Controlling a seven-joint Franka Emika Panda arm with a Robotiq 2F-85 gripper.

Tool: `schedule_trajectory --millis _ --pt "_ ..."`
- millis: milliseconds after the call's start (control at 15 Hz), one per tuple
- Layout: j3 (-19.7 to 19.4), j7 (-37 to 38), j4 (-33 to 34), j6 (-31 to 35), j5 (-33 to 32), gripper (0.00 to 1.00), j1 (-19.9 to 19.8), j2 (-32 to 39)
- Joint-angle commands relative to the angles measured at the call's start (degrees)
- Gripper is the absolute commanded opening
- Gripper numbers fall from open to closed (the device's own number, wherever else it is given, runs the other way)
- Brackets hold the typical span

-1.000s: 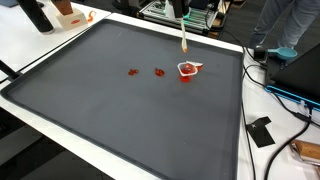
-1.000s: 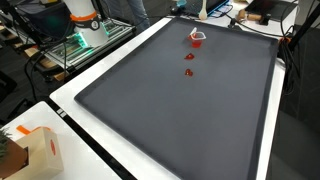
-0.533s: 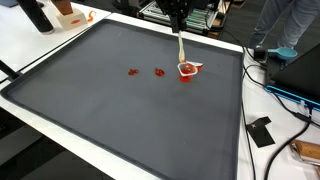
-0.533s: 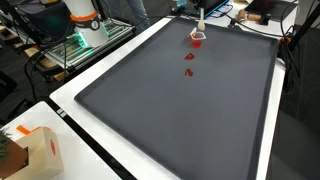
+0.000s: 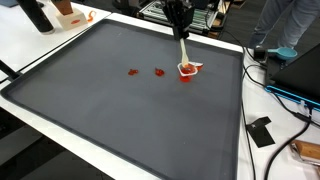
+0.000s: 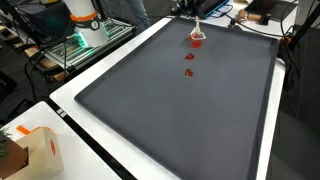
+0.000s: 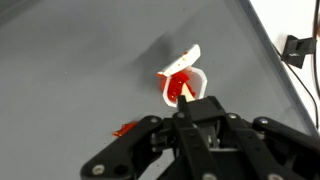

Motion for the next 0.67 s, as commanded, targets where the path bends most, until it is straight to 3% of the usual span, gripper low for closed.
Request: schedule_trajectory --millis 0,600 --pt "0.5 1.0 -4.2 3.6 4.9 0.06 0.0 -1.7" --pt "0.4 2.1 -6.3 7.8 9.5 0.06 0.1 0.1"
